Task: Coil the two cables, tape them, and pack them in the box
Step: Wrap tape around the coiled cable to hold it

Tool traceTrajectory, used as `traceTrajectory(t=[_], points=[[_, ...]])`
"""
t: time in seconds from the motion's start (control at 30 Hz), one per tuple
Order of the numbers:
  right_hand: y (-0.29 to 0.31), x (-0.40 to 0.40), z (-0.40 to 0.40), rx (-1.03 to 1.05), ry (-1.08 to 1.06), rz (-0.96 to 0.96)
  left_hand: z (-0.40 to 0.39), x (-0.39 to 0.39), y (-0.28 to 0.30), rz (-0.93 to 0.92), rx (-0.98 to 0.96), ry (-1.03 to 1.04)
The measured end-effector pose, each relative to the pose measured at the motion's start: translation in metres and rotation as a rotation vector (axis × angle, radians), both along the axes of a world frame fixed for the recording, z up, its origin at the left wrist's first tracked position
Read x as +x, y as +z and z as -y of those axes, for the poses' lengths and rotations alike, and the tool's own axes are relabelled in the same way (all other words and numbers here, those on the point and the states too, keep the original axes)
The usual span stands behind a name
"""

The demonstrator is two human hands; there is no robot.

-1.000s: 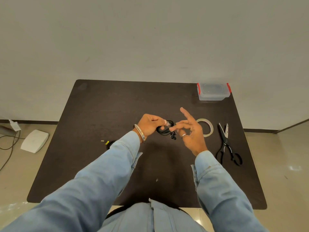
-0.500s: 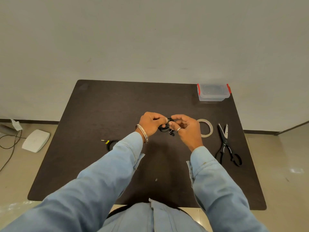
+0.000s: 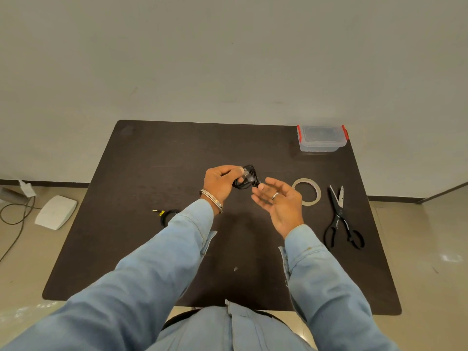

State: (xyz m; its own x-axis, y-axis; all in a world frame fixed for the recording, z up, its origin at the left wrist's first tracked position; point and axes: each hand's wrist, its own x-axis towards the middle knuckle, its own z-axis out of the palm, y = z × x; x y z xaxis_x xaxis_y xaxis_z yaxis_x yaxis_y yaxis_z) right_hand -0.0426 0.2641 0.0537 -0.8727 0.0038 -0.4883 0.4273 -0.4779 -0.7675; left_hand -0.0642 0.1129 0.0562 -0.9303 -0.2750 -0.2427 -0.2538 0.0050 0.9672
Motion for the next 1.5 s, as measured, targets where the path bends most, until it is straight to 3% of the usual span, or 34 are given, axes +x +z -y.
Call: traceTrajectory(t=[0.1, 0.3, 0.43, 0.53, 0.67, 0.83, 1.07, 1.27, 1.37, 1.5], points=[[-0.001, 0.000, -0.003, 0.023, -0.082, 0.069, 0.007, -0.002, 0.000, -0.009, -0.077, -0.054], [0.019, -0.015, 0.001, 0.346, 0.013, -0.148, 0.006, 0.005, 0.005, -0.066, -0.312, -0.134], [0.025, -0.021, 0.014, 0.482, 0.153, -0.040, 0.003, 0.008, 0.001, -0.131, -0.579, -0.202], [0.024, -0.021, 0.020, 0.421, 0.187, 0.030, -0.001, 0.009, 0.002, -0.156, -0.648, -0.199], [0.022, -0.015, 0.018, 0.230, 0.173, 0.042, 0.002, 0.012, 0.001, -0.103, -0.531, -0.145], [0.021, -0.011, 0.014, 0.333, 0.219, -0.011, -0.002, 0.016, 0.003, -0.052, -0.310, -0.115], [0.016, -0.010, 0.016, 0.290, 0.141, 0.005, -0.006, 0.017, 0.002, 0.015, -0.090, -0.051], [0.012, -0.009, 0.012, 0.634, 0.213, -0.188, -0.002, 0.017, 0.001, 0.010, -0.081, -0.162], [0.011, -0.009, 0.008, 0.648, 0.282, -0.211, 0.004, 0.016, 0.005, -0.026, -0.083, -0.269], [0.010, -0.005, 0.003, 0.495, 0.303, -0.178, 0.009, 0.015, 0.008, -0.045, -0.110, -0.345]])
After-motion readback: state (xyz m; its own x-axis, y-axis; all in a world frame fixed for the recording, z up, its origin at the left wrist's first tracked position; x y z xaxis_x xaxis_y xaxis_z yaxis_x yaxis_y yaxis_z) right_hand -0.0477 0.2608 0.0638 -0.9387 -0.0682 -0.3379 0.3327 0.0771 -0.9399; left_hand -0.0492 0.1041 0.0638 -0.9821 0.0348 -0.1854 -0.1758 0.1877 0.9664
